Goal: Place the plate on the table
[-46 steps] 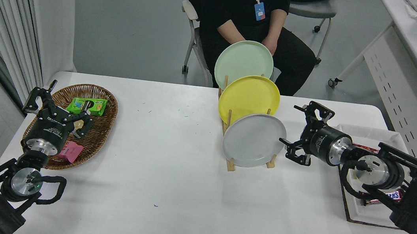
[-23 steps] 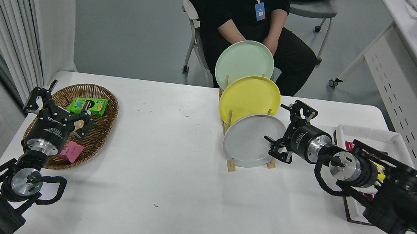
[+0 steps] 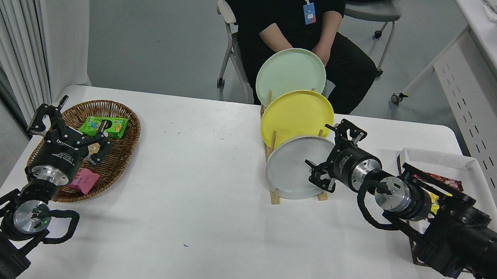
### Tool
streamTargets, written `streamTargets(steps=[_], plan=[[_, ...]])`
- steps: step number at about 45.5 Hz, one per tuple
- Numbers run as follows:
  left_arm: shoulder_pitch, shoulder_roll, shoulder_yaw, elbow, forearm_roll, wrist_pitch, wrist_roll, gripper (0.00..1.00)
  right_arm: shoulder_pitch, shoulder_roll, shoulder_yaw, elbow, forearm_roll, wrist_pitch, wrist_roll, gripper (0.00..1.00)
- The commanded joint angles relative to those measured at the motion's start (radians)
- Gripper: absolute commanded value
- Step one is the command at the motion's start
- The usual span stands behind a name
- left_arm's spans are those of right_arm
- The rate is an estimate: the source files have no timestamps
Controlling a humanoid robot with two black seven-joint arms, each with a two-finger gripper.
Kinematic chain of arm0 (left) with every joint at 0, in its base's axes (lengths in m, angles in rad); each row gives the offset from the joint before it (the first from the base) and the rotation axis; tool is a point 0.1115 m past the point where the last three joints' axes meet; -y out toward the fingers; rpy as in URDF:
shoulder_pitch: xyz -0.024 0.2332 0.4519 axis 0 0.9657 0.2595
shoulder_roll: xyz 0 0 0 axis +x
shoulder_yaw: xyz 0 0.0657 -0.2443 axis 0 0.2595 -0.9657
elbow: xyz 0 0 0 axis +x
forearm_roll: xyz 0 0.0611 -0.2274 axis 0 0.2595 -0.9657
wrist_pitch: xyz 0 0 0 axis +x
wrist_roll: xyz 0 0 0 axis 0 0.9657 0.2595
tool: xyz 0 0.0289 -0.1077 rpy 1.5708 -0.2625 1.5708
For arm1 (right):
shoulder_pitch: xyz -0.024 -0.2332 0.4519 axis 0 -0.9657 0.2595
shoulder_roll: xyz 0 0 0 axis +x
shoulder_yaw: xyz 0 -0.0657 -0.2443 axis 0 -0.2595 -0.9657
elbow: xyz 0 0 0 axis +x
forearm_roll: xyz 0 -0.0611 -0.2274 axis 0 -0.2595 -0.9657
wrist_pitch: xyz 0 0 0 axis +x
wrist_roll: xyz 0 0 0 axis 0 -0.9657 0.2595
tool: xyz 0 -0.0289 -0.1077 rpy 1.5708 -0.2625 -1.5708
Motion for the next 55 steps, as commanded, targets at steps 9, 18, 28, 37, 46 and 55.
streamTargets(steps=[9, 18, 28, 37, 46, 55], plan=[[0.001, 0.0, 0.0, 0.0, 0.0, 0.0, 0.0, 0.98, 0.018, 0.019, 0.003, 0.006, -0.005, -0.006, -0.006, 0.88], [0.0, 0.0, 0.0, 0.0, 0.0, 0.0, 0.0, 0.98, 0.021, 0.022, 0.002, 0.007, -0.005, -0.008, -0.008, 0.81], [0.0, 0.0, 0.0, 0.0, 0.0, 0.0, 0.0, 0.98, 0.021, 0.023, 0.003, 0.009, -0.006, -0.006, -0.008, 0.69], [0.0, 0.0, 0.0, 0.0, 0.0, 0.0, 0.0, 0.98, 0.023, 0.025, 0.003, 0.01, -0.008, -0.006, -0.008, 0.62], [0.0, 0.0, 0.0, 0.0, 0.0, 0.0, 0.0, 0.98, 0.025, 0.025, 0.003, 0.013, -0.008, -0.006, -0.009, 0.56], [0.0, 0.0, 0.0, 0.0, 0.0, 0.0, 0.0, 0.98, 0.026, 0.023, 0.003, 0.024, -0.008, -0.006, -0.009, 0.52]])
